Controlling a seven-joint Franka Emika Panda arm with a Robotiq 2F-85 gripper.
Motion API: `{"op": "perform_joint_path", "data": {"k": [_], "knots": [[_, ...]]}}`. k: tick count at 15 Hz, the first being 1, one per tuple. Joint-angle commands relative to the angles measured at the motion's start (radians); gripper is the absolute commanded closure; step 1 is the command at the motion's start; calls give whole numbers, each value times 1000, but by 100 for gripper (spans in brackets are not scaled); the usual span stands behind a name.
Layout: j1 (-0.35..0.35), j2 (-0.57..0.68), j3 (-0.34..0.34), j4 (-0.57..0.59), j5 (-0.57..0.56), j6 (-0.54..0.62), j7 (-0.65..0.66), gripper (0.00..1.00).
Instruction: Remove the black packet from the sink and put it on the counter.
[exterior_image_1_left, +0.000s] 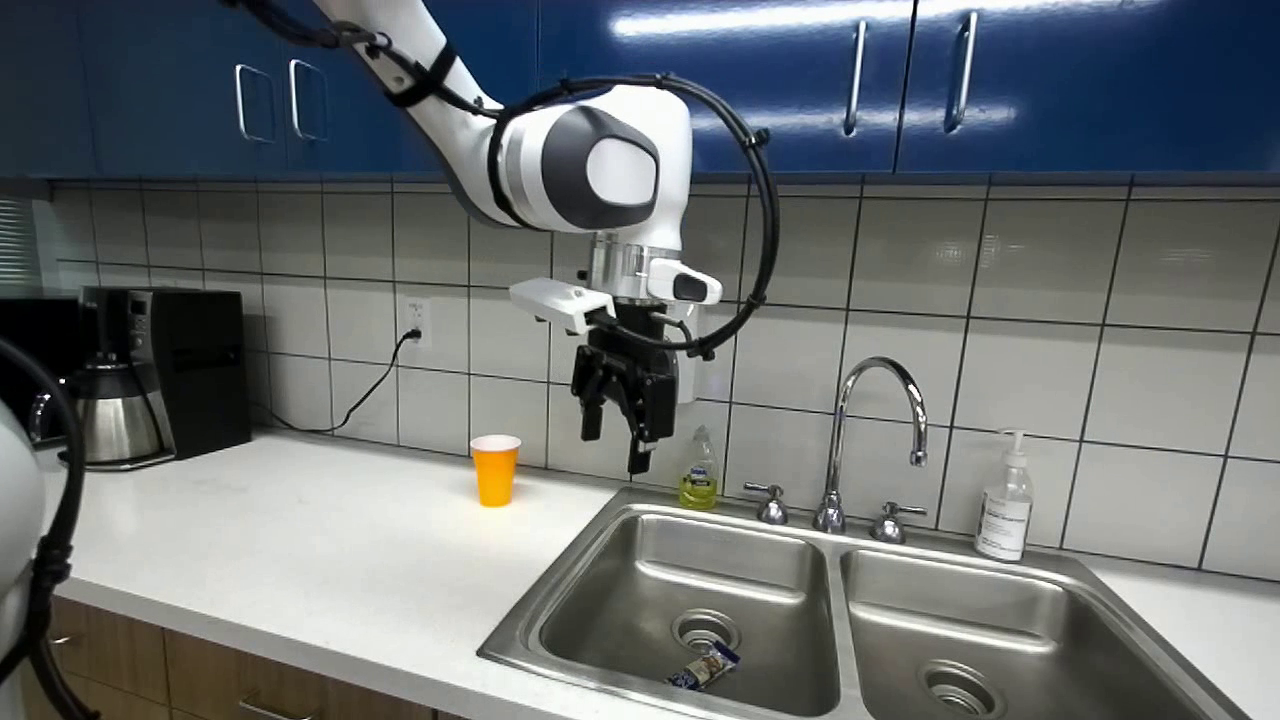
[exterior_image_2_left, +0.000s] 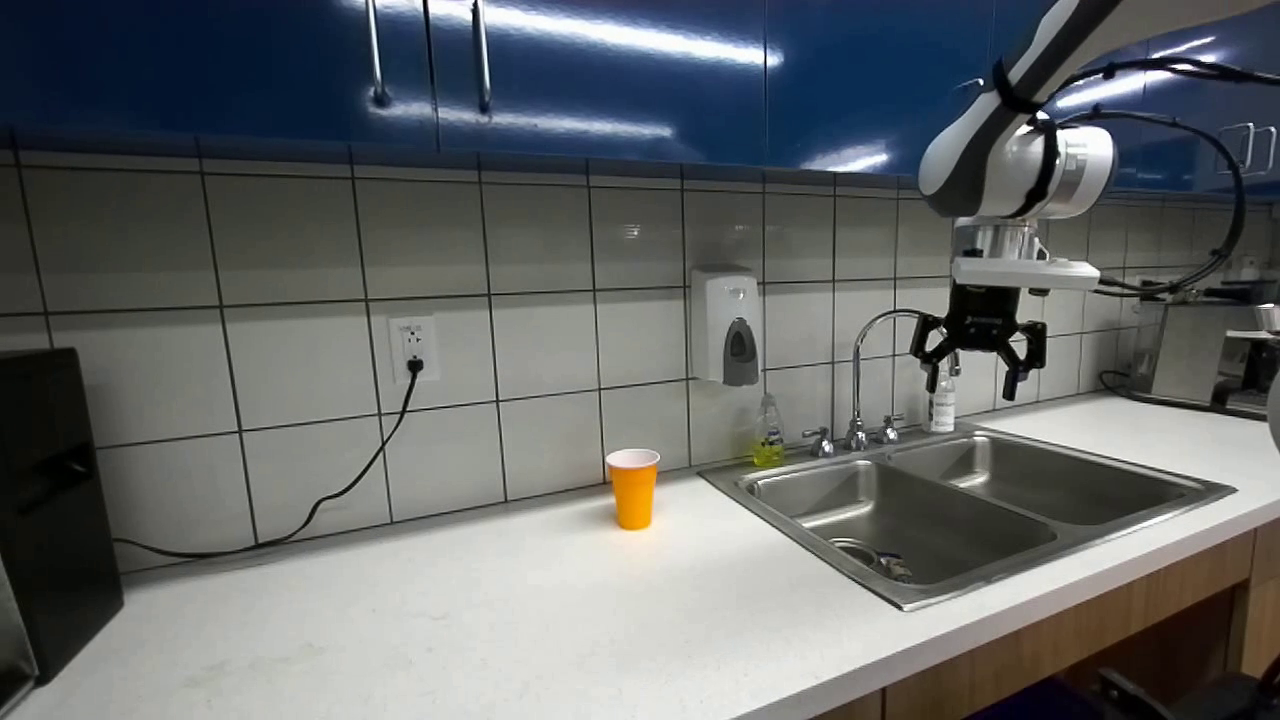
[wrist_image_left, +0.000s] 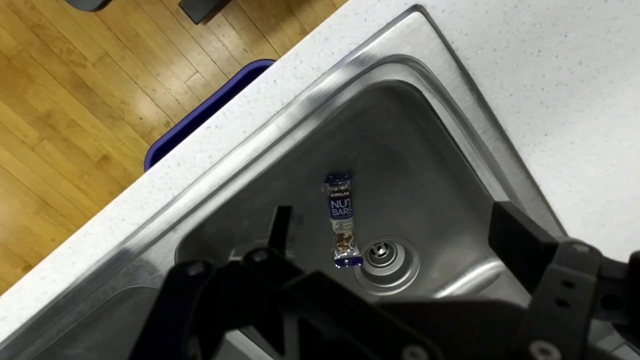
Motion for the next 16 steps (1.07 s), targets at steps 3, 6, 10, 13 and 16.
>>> {"op": "perform_joint_path", "data": {"k": [3, 6, 10, 13, 16], "knots": [[-38, 178, -25, 88, -6, 85, -34, 0], [-49, 260, -36, 132, -2, 139, -34, 0], [-53, 369, -36, 192, 15, 186, -31, 0], [-54, 446, -30, 238, 26, 205, -30, 0], [-55, 528, -26, 290, 30, 230, -25, 0]]}}
